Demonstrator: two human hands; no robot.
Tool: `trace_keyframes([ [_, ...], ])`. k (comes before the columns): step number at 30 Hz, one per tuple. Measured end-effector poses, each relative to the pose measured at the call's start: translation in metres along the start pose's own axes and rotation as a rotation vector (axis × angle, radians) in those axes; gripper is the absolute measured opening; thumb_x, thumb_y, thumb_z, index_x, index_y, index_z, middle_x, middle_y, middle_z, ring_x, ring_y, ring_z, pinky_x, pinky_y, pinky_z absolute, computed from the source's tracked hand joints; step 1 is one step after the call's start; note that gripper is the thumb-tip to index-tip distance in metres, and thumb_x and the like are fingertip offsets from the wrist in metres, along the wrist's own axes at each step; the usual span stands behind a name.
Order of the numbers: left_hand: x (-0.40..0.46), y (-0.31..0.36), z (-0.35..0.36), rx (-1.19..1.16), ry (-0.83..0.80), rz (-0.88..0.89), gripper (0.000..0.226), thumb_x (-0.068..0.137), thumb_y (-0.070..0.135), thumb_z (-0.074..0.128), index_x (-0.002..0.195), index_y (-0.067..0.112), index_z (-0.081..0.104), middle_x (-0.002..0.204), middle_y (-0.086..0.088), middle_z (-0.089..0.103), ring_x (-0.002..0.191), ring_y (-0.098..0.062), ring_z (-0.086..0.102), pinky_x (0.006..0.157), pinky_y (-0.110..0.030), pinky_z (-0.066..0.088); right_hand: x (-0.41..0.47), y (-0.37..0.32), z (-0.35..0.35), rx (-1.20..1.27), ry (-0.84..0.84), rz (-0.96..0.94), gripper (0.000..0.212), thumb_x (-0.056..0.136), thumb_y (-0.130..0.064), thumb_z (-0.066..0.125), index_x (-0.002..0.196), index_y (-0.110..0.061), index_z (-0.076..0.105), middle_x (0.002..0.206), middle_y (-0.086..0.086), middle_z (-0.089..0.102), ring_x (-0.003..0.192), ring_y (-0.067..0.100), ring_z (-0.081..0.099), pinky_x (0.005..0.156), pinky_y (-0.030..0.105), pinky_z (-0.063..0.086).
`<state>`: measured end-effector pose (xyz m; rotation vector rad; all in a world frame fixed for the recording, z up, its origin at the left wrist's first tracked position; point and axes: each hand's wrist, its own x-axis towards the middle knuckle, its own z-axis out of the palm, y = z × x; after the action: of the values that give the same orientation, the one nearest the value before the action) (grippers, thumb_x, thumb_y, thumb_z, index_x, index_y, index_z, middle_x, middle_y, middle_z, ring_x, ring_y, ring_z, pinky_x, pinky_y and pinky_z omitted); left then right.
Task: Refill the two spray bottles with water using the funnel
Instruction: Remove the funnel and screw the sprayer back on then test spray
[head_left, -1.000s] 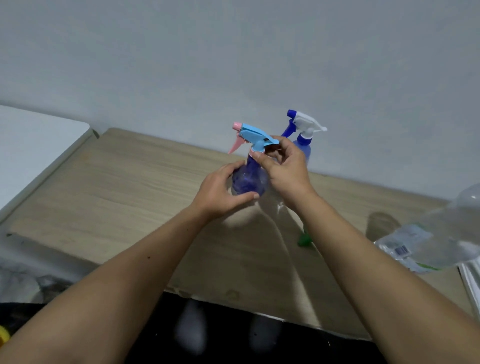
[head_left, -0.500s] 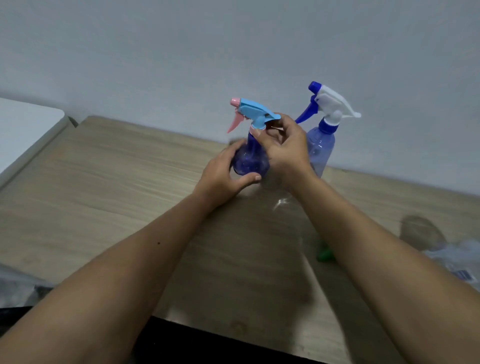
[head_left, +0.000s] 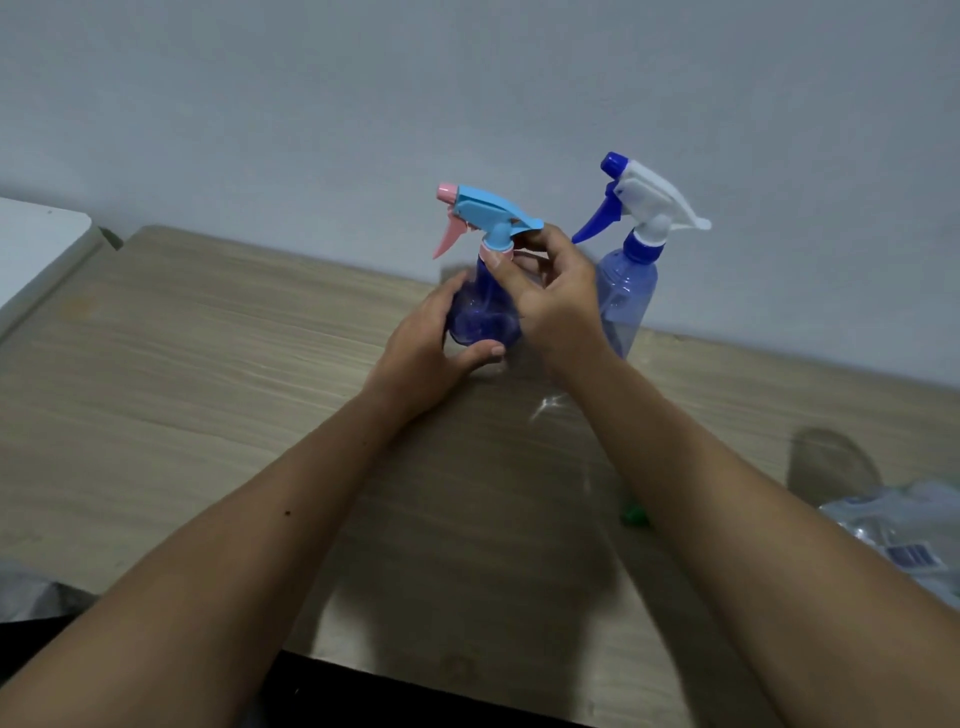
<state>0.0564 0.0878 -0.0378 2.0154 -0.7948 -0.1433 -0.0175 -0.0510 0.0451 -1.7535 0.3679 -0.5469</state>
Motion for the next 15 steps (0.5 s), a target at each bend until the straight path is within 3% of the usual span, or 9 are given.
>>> trace_keyframes([
  [2, -0.001, 0.002, -0.001, -0.005, -0.010, -0.018, 0.103, 0.081, 0.052, 0.086, 0.163, 0.019, 0.033, 0.161, -0.002, 0.048, 0.146, -0.017, 0.049, 0.118, -0.046, 0.046, -0.001, 0.001, -0.001, 0.030, -0.007, 0.020, 0.033, 0.097, -0.012, 0.074, 0.128, -0.005, 0.063, 0.113, 0.004, 0.075, 0.108, 0.015, 0.074, 0.096, 0.036, 0.062],
  [7, -0.005, 0.004, 0.000, 0.008, 0.019, -0.067, 0.111, 0.078, 0.055, 0.088, 0.164, 0.018, 0.029, 0.164, -0.003, 0.045, 0.148, -0.016, 0.046, 0.120, -0.047, 0.044, -0.012, 0.005, -0.005, 0.044, -0.050, 0.061, 0.046, 0.097, 0.000, 0.069, 0.141, 0.000, 0.055, 0.120, -0.003, 0.070, 0.104, -0.004, 0.071, 0.094, 0.022, 0.059],
  [10, -0.015, 0.011, -0.001, 0.024, 0.011, -0.092, 0.117, 0.078, 0.050, 0.090, 0.166, 0.019, 0.020, 0.168, -0.002, 0.037, 0.152, -0.016, 0.040, 0.124, -0.044, 0.039, -0.025, 0.003, -0.010, 0.052, -0.049, 0.113, 0.052, 0.097, -0.006, 0.072, 0.146, -0.006, 0.053, 0.137, 0.000, 0.063, 0.110, 0.000, 0.065, 0.102, 0.029, 0.058],
  [12, -0.027, 0.016, -0.001, 0.036, 0.036, -0.107, 0.116, 0.080, 0.046, 0.090, 0.167, 0.021, 0.017, 0.170, -0.003, 0.031, 0.154, -0.017, 0.036, 0.125, -0.041, 0.036, -0.036, 0.001, -0.015, 0.063, -0.029, 0.129, 0.050, 0.096, -0.006, 0.073, 0.143, -0.005, 0.056, 0.133, 0.000, 0.066, 0.114, 0.006, 0.066, 0.102, 0.033, 0.058],
  [15, -0.055, 0.026, 0.001, 0.000, 0.074, -0.168, 0.113, 0.082, 0.044, 0.089, 0.167, 0.022, 0.017, 0.171, -0.004, 0.027, 0.154, -0.017, 0.033, 0.124, -0.039, 0.035, -0.062, -0.004, -0.027, 0.079, -0.029, 0.136, 0.043, 0.096, -0.007, 0.074, 0.138, -0.006, 0.060, 0.119, -0.008, 0.068, 0.109, 0.003, 0.068, 0.089, 0.019, 0.059],
])
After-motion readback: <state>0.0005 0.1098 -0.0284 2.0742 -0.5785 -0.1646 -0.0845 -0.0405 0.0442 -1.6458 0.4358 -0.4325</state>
